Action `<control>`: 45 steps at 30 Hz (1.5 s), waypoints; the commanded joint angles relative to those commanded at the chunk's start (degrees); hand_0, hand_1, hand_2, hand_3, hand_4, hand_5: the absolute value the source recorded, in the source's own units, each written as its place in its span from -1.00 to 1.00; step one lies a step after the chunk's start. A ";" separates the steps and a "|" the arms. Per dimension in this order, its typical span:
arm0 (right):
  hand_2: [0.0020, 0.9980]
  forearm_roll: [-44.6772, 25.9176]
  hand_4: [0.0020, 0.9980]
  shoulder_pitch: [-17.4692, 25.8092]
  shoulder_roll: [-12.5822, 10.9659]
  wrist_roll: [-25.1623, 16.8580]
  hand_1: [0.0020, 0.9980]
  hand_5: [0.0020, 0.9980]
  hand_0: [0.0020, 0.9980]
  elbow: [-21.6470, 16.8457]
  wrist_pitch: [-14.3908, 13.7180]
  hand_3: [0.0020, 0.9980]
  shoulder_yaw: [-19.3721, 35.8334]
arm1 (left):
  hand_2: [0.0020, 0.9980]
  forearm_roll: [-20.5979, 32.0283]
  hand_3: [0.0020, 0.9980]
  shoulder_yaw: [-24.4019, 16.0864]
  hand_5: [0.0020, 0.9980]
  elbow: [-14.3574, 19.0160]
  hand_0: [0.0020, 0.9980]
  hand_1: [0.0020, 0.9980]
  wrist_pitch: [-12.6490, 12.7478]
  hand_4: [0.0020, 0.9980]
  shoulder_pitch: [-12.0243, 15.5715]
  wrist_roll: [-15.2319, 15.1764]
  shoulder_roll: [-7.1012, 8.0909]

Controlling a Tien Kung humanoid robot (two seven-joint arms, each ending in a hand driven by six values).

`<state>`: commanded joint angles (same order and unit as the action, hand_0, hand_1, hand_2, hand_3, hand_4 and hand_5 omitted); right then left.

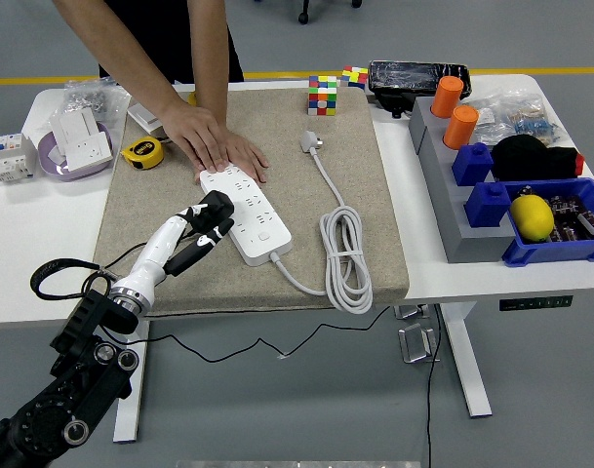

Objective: Pick up the plug,place it near the board,insert it into the board,press the button

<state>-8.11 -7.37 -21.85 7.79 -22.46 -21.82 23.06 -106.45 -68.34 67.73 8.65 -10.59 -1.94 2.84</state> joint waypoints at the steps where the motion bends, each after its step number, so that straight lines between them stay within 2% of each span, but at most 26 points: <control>1: 0.47 0.01 1.00 -0.03 -0.02 0.00 0.48 1.00 0.58 -0.01 -0.01 0.52 0.00 | 0.83 -0.26 0.75 0.32 1.00 -0.32 0.97 0.95 -0.02 1.00 -0.44 -0.02 0.12; 10: 0.47 0.09 1.00 -0.14 -0.05 0.01 0.48 1.00 0.58 -0.02 -0.05 0.52 -0.05 | 0.82 -1.83 0.75 2.75 1.00 -1.59 0.97 0.95 -0.29 1.00 -2.97 -0.06 0.74; 26: 0.46 0.45 1.00 -0.38 -0.28 0.13 0.48 1.00 0.58 -0.11 -0.29 0.52 -0.89 | 0.81 -8.45 0.74 6.13 1.00 -3.21 0.98 0.94 -0.66 1.00 -7.12 -0.04 2.09; 45: 0.47 0.58 1.00 -0.47 -0.35 0.22 0.48 1.00 0.58 -0.12 -0.34 0.52 -1.19 | 0.81 -10.62 0.73 8.57 1.00 -4.97 0.99 0.93 -1.25 1.00 -9.84 0.07 2.04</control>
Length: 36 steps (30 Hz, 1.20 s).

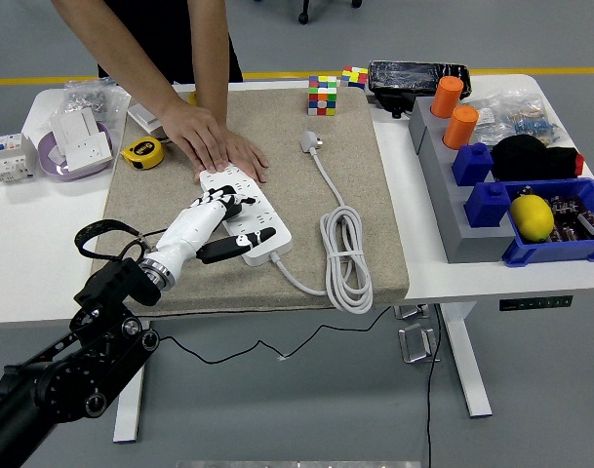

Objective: Pick up the plug,place it near the board,insert it into the board,press the button

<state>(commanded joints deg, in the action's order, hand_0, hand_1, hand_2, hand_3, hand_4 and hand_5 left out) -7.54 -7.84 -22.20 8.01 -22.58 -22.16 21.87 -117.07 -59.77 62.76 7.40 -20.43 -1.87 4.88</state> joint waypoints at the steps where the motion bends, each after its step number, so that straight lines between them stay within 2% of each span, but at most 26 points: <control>1: 0.47 0.03 1.00 -0.02 0.00 0.00 0.48 1.00 0.58 -0.01 0.00 0.52 0.02 | 0.81 -0.03 0.73 0.03 1.00 -0.04 0.99 0.93 -0.02 1.00 -0.14 0.01 0.00; 10: 0.47 0.08 1.00 -0.12 0.00 0.02 0.48 1.00 0.58 0.00 -0.11 0.52 0.03 | 0.80 -0.65 0.73 0.27 1.00 0.16 1.00 0.93 0.01 1.00 -1.18 -0.16 -0.17; 14: 0.46 0.15 1.00 -0.16 0.05 -0.02 0.48 1.00 0.58 -0.01 -0.11 0.52 0.23 | 0.79 -1.70 0.73 -0.43 1.00 2.10 1.00 0.92 0.47 1.00 -0.83 -0.15 -0.05; 16: 0.46 0.22 1.00 -0.15 0.10 -0.05 0.48 1.00 0.58 -0.02 -0.12 0.52 0.39 | 0.79 -2.85 0.73 -1.41 1.00 4.02 1.00 0.92 0.73 1.00 -0.12 0.25 -0.09; 19: 0.46 0.24 1.00 -0.10 0.19 -0.04 0.48 1.00 0.58 0.00 -0.09 0.52 0.51 | 0.79 -5.54 0.73 -3.12 1.00 9.06 1.00 0.92 1.26 1.00 1.84 1.98 0.11; 20: 0.46 0.25 1.00 -0.06 0.21 -0.05 0.48 1.00 0.58 0.01 -0.08 0.52 0.64 | 0.46 -6.74 0.72 -3.69 0.72 10.98 0.55 0.51 1.91 1.00 2.87 3.00 0.26; 23: 0.46 0.17 1.00 0.11 0.27 -0.04 0.48 1.00 0.58 0.05 -0.02 0.52 0.76 | 0.46 -10.07 0.72 -4.41 0.72 17.76 0.55 0.51 1.61 1.00 5.48 5.40 0.74; 25: 0.46 0.07 1.00 0.24 0.30 -0.01 0.48 1.00 0.58 0.10 0.02 0.52 0.77 | 0.46 -10.63 0.72 -3.86 0.72 22.18 0.55 0.51 -0.39 1.00 7.26 7.19 1.42; 26: 0.46 0.08 1.00 0.28 0.30 -0.01 0.48 1.00 0.58 0.10 0.02 0.52 0.83 | -0.25 -11.39 0.74 -3.47 -0.26 24.29 -0.26 -0.32 -1.77 0.63 8.07 7.97 1.73; 29: 0.46 0.23 1.00 0.21 0.30 -0.05 0.48 1.00 0.58 0.05 -0.01 0.52 1.07 | -0.25 -12.93 0.74 -2.35 -0.26 30.35 -0.26 -0.32 -6.43 0.63 9.63 10.05 2.32; 31: 0.46 0.34 1.00 0.13 0.27 -0.09 0.48 1.00 0.58 0.00 -0.06 0.52 1.14 | -0.25 -12.93 0.74 -1.63 -0.26 32.60 -0.26 -0.32 -8.97 0.63 9.87 10.86 2.61; 32: 0.46 0.38 1.00 0.06 0.25 -0.11 0.48 1.00 0.58 -0.02 -0.08 0.52 1.10 | -0.61 -12.93 0.72 -1.05 -0.72 33.39 -0.51 -0.75 -10.14 0.21 9.72 11.15 2.87; 36: 0.46 0.37 1.00 -0.08 0.16 -0.13 0.48 1.00 0.58 -0.04 -0.12 0.52 0.80 | -0.61 -12.93 0.72 0.43 -0.72 32.95 -0.51 -0.75 -13.08 0.21 8.38 11.85 3.26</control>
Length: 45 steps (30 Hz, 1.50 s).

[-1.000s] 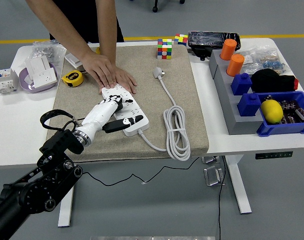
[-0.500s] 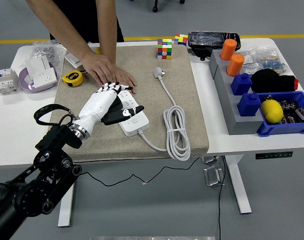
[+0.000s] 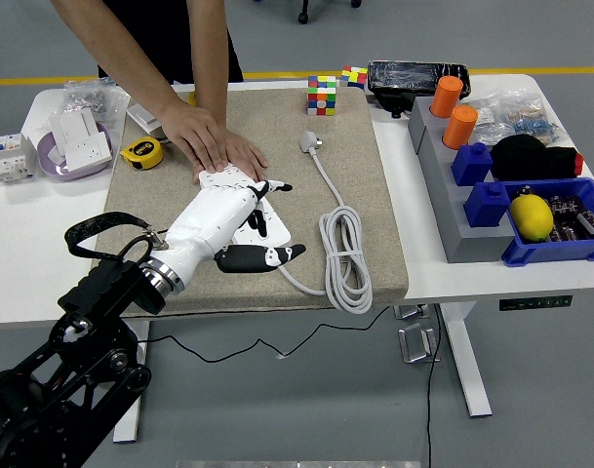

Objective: Pick up the plug,place it near the board,insert it into the board,press the button

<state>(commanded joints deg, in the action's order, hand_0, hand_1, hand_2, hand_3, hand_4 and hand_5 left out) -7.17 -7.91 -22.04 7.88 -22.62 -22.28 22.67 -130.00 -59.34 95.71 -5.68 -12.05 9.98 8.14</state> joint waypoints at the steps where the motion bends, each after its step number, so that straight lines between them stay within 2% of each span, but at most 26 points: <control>1: 0.46 -0.01 1.00 -0.01 -0.04 -0.01 0.48 1.00 0.58 -0.01 -0.02 0.52 -0.07 | -0.61 0.00 0.72 0.29 -0.72 -1.00 -0.51 -0.75 -1.60 0.21 -0.69 0.38 0.01; 2: 0.46 -0.02 1.00 0.00 -0.06 -0.01 0.48 1.00 0.57 -0.02 -0.03 0.52 -0.13 | -0.72 0.00 0.69 0.47 -0.90 -1.70 -0.62 -0.94 -2.97 0.04 -1.14 0.54 0.02; 4: 0.46 -0.22 1.00 0.05 -0.11 0.02 0.48 1.00 0.57 0.03 -0.02 0.52 -0.45 | -0.72 0.00 0.69 1.04 -0.90 -3.83 -0.62 -0.94 -5.29 0.04 -2.51 0.94 0.04; 7: 0.46 -0.30 1.00 0.12 -0.14 0.04 0.48 1.00 0.57 0.05 0.01 0.52 -0.65 | -0.72 0.00 0.69 1.55 -0.90 -6.85 -0.62 -0.94 -6.96 0.04 -4.24 1.13 -0.09; 8: 0.46 -0.33 1.00 0.14 -0.13 0.05 0.48 1.00 0.57 0.05 0.03 0.52 -0.69 | -0.72 0.00 0.74 1.69 -1.00 -7.85 -0.65 -0.96 -7.31 0.11 -4.73 1.13 -0.16; 16: 0.46 -0.37 1.00 0.14 -0.23 0.03 0.48 1.00 0.57 0.01 0.01 0.51 -0.88 | -0.72 0.00 0.71 2.40 -1.00 -16.38 -0.65 -0.96 -6.86 0.14 -7.64 0.17 -0.93; 23: 0.46 -0.40 1.00 0.05 -0.25 0.03 0.48 1.00 0.57 -0.01 0.00 0.51 -0.99 | -0.72 0.00 0.68 2.23 -1.00 -21.43 -0.65 -0.96 -6.01 0.16 -8.73 -0.49 -1.89; 31: 0.47 -0.44 1.00 -0.15 -0.28 0.02 0.48 1.00 0.57 -0.01 0.03 0.51 -0.85 | -0.72 0.00 0.63 1.67 -1.00 -23.35 -0.65 -0.96 -5.36 0.19 -9.67 -1.01 -2.16; 32: 0.46 -0.43 1.00 -0.16 -0.29 0.01 0.48 1.00 0.57 -0.01 0.03 0.51 -0.82 | -0.72 0.00 0.57 1.63 -1.00 -23.41 -0.65 -0.96 -5.37 0.20 -9.74 -1.02 -2.16; 45: 0.46 -0.41 1.00 -0.23 -0.28 -0.03 0.48 1.00 0.57 0.00 0.04 0.51 -0.62 | -0.72 0.00 0.57 1.71 -1.00 -24.76 -0.65 -0.96 -5.07 0.21 -9.59 -0.94 -2.20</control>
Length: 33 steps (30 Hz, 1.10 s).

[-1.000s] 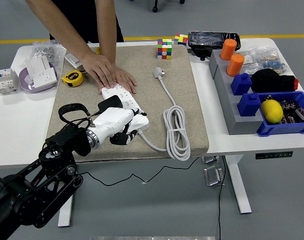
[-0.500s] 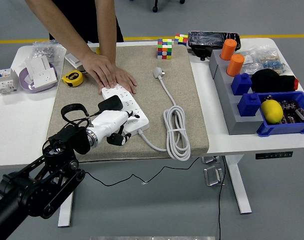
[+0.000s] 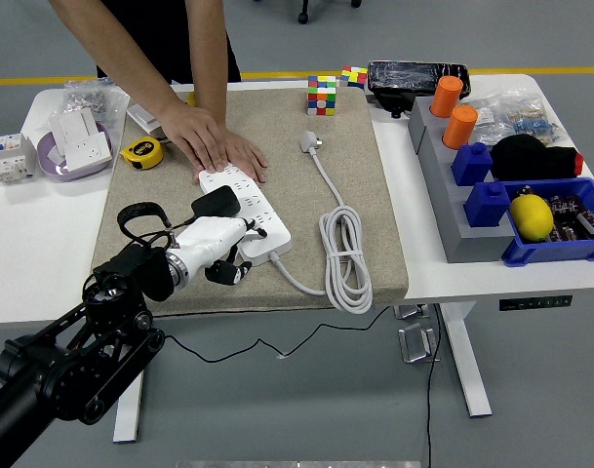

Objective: Pick up the plug,place it near the board,insert it into the board,press the button

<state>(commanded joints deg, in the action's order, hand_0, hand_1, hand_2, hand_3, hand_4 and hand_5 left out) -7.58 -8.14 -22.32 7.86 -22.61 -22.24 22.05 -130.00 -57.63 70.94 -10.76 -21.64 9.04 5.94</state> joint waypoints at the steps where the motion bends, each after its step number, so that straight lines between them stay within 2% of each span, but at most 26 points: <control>1: 0.46 0.05 1.00 -0.03 0.00 0.00 0.48 1.00 0.57 -0.01 -0.02 0.51 0.06 | -0.72 0.00 0.57 -0.06 -1.00 -0.24 -0.65 -0.96 0.00 0.21 -0.03 -0.01 -0.07; 10: 0.46 -0.09 1.00 -0.04 -0.01 0.01 0.48 1.00 0.57 0.04 0.00 0.52 0.11 | -0.72 0.00 0.56 0.11 -1.00 -1.24 -0.65 -0.96 -0.35 0.22 -0.06 -0.11 -0.12; 23: 0.46 0.02 1.00 0.01 0.07 0.01 0.48 1.00 0.57 0.02 -0.07 0.51 -0.04 | -0.72 0.00 0.50 0.19 -1.00 -1.57 -0.65 -0.96 -2.44 0.21 0.39 0.23 -0.02; 27: 0.46 0.00 1.00 0.04 0.02 0.06 0.48 1.00 0.57 0.05 -0.11 0.51 -0.17 | -0.72 0.00 0.50 -1.18 -1.00 -0.28 -0.65 -0.96 -2.38 0.21 0.96 0.27 -0.08; 30: 0.46 0.06 1.00 0.13 0.08 0.08 0.48 1.00 0.57 0.04 -0.14 0.51 -0.08 | -0.72 0.00 0.46 -3.42 -1.00 2.52 -0.64 -0.96 -2.44 0.20 2.21 0.35 -0.36; 33: 0.46 0.09 1.00 0.30 0.17 0.11 0.48 1.00 0.57 0.05 -0.14 0.51 -0.04 | -0.72 0.00 0.46 -6.79 -1.00 7.14 -0.64 -0.96 -2.22 0.20 4.41 0.36 -1.09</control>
<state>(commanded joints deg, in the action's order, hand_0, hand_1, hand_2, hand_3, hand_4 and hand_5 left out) -7.49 -7.84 -22.15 7.97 -22.57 -22.38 22.00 -130.00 -64.41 78.09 -12.98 -17.23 9.40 4.85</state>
